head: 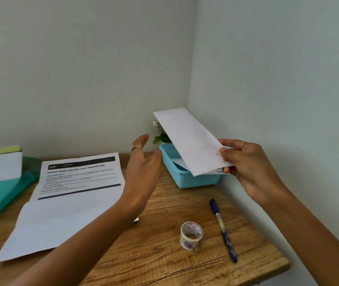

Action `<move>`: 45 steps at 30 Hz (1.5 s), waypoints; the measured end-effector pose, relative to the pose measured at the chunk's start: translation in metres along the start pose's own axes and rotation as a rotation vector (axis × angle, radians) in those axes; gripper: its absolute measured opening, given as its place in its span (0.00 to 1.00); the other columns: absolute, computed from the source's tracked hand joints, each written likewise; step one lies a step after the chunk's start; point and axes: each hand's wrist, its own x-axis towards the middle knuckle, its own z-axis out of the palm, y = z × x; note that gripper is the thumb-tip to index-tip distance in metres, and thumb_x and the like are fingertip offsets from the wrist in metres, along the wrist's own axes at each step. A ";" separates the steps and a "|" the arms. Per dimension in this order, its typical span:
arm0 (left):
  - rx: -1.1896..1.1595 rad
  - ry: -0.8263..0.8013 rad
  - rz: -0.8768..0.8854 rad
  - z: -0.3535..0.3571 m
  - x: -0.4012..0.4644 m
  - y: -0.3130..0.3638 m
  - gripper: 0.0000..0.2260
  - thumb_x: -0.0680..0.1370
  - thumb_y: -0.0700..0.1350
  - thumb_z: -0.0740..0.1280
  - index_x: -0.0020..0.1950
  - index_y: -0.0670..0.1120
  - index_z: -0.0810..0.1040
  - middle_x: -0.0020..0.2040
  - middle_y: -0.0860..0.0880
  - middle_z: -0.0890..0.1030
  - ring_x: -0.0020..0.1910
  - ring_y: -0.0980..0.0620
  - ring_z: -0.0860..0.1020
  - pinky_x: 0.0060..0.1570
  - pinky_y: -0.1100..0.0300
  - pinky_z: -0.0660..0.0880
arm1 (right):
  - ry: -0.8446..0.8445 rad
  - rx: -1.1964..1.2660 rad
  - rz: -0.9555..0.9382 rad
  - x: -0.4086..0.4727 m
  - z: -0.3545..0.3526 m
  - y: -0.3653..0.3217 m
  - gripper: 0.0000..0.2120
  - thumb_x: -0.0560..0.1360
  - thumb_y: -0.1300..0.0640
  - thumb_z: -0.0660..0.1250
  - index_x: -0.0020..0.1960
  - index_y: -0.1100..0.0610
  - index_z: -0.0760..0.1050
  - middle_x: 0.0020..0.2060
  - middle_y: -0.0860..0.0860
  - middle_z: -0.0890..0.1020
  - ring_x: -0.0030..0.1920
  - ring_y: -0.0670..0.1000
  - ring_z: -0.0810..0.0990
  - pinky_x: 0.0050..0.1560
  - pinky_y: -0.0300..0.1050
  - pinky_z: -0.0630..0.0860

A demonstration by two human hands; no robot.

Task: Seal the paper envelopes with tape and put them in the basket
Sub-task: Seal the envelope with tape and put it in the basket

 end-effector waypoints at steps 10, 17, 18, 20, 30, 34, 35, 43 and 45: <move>0.424 0.018 0.020 -0.021 -0.001 -0.048 0.19 0.79 0.40 0.62 0.69 0.49 0.65 0.68 0.47 0.71 0.62 0.54 0.72 0.48 0.70 0.68 | 0.070 0.058 0.209 0.022 -0.024 0.019 0.11 0.77 0.71 0.61 0.58 0.69 0.74 0.40 0.56 0.78 0.34 0.51 0.77 0.24 0.31 0.74; 0.495 0.004 0.099 -0.023 0.002 -0.053 0.20 0.79 0.39 0.63 0.69 0.50 0.65 0.68 0.49 0.69 0.57 0.60 0.69 0.47 0.71 0.67 | 0.049 0.008 0.200 0.015 -0.032 0.020 0.10 0.77 0.71 0.60 0.56 0.69 0.75 0.40 0.59 0.79 0.34 0.53 0.78 0.23 0.31 0.73; 0.494 0.005 0.098 -0.024 0.002 -0.054 0.20 0.79 0.39 0.63 0.69 0.50 0.65 0.68 0.49 0.69 0.57 0.60 0.69 0.48 0.69 0.68 | 0.049 0.004 0.197 0.013 -0.034 0.019 0.09 0.77 0.71 0.60 0.56 0.69 0.75 0.40 0.59 0.79 0.33 0.53 0.78 0.23 0.31 0.73; 0.494 0.011 0.093 -0.025 0.003 -0.055 0.20 0.78 0.39 0.63 0.69 0.49 0.65 0.68 0.48 0.69 0.57 0.59 0.68 0.50 0.67 0.68 | 0.042 -0.007 0.195 0.010 -0.037 0.017 0.09 0.77 0.71 0.61 0.55 0.69 0.75 0.40 0.59 0.79 0.32 0.53 0.78 0.23 0.31 0.74; 0.493 0.046 0.088 -0.030 0.003 -0.056 0.20 0.78 0.38 0.63 0.69 0.47 0.66 0.68 0.48 0.68 0.57 0.58 0.69 0.51 0.65 0.69 | 0.037 -0.045 0.195 -0.001 -0.037 0.010 0.10 0.76 0.72 0.61 0.56 0.71 0.75 0.40 0.61 0.79 0.32 0.54 0.78 0.23 0.32 0.74; 0.482 0.036 0.092 -0.029 0.002 -0.054 0.20 0.78 0.38 0.63 0.69 0.47 0.66 0.69 0.47 0.67 0.62 0.53 0.71 0.52 0.64 0.70 | 0.056 -0.044 0.180 -0.004 -0.040 0.007 0.09 0.76 0.72 0.61 0.55 0.70 0.75 0.40 0.61 0.79 0.26 0.52 0.79 0.22 0.32 0.74; 0.479 0.037 0.093 -0.029 0.002 -0.054 0.20 0.78 0.38 0.63 0.69 0.47 0.66 0.69 0.47 0.67 0.62 0.52 0.71 0.53 0.64 0.70 | 0.061 -0.047 0.176 -0.005 -0.042 0.008 0.09 0.76 0.71 0.61 0.55 0.69 0.75 0.41 0.61 0.79 0.26 0.51 0.79 0.22 0.32 0.74; 0.488 0.036 0.085 -0.028 0.003 -0.056 0.20 0.78 0.38 0.63 0.69 0.46 0.66 0.69 0.47 0.67 0.63 0.51 0.71 0.51 0.64 0.70 | 0.064 -0.029 0.182 -0.004 -0.038 0.004 0.09 0.75 0.71 0.63 0.54 0.70 0.77 0.49 0.64 0.79 0.33 0.54 0.78 0.23 0.32 0.74; 0.493 0.039 0.087 -0.029 0.002 -0.055 0.20 0.78 0.38 0.64 0.69 0.46 0.66 0.69 0.47 0.67 0.61 0.53 0.71 0.50 0.64 0.70 | 0.058 -0.020 0.190 0.005 -0.031 0.002 0.09 0.75 0.71 0.63 0.54 0.72 0.76 0.50 0.65 0.78 0.34 0.54 0.78 0.23 0.32 0.74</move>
